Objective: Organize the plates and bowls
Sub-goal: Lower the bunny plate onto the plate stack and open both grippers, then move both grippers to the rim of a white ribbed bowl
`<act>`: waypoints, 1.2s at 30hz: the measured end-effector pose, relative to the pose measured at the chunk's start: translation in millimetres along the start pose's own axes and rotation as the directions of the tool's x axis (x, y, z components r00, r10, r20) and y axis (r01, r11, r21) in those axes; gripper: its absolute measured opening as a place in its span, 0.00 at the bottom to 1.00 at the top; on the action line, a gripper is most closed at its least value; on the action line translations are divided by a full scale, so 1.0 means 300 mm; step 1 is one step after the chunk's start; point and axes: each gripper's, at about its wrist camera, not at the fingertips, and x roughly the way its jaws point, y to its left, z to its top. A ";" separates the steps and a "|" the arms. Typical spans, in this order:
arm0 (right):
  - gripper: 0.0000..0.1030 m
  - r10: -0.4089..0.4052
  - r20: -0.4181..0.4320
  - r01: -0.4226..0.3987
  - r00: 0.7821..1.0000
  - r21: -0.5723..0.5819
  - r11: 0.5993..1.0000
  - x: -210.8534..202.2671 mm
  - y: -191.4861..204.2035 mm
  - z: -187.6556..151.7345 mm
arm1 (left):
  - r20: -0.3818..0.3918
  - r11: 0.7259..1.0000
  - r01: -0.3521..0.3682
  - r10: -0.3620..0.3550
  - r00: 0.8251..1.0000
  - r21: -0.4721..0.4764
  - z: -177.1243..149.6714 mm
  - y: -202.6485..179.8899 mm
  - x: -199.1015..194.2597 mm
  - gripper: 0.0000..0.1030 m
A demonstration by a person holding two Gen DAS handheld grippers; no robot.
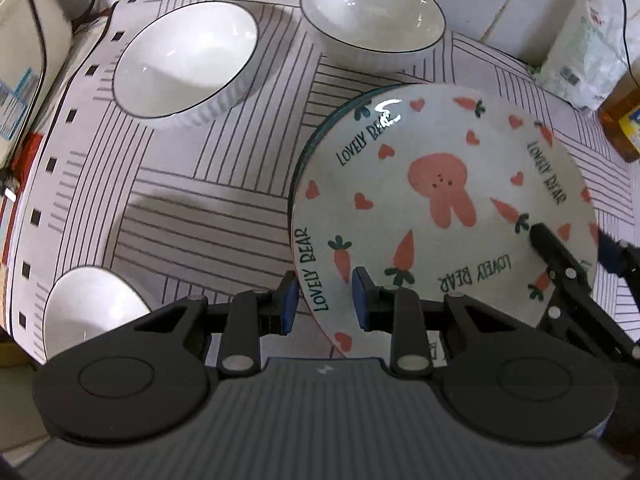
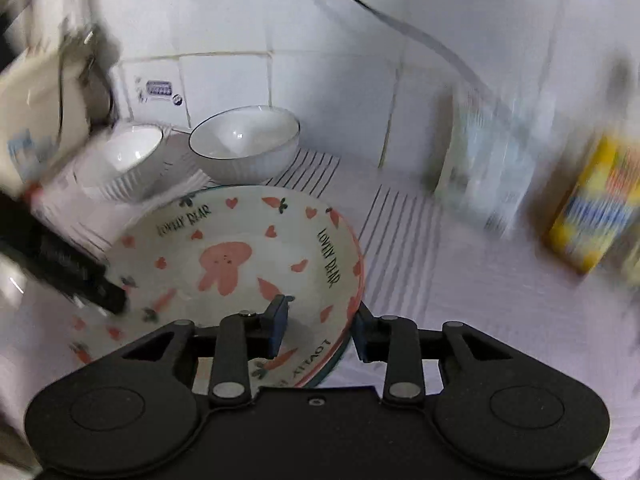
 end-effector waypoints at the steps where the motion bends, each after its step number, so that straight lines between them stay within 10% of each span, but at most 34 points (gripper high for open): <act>1: 0.38 -0.022 0.037 0.023 0.999 -0.037 0.999 -0.005 0.012 -0.013 | -0.001 1.000 -0.005 0.005 1.000 0.004 0.002 -0.001 0.002 0.26; 11: 0.35 0.012 -0.013 -0.011 1.000 0.066 0.998 0.016 -0.037 -0.042 | 0.014 1.000 -0.023 0.023 1.000 0.020 -0.007 -0.007 -0.020 0.24; 28: 0.42 0.185 0.047 -0.191 0.982 0.166 0.967 -0.367 -0.018 -0.005 | 0.121 0.990 -0.011 -0.006 0.993 0.140 -0.202 0.028 -0.413 0.31; 36: 0.63 0.221 0.106 -0.230 0.969 0.076 0.970 -0.514 0.061 0.004 | 0.162 0.997 0.024 -0.036 0.986 0.074 -0.311 0.178 -0.557 0.40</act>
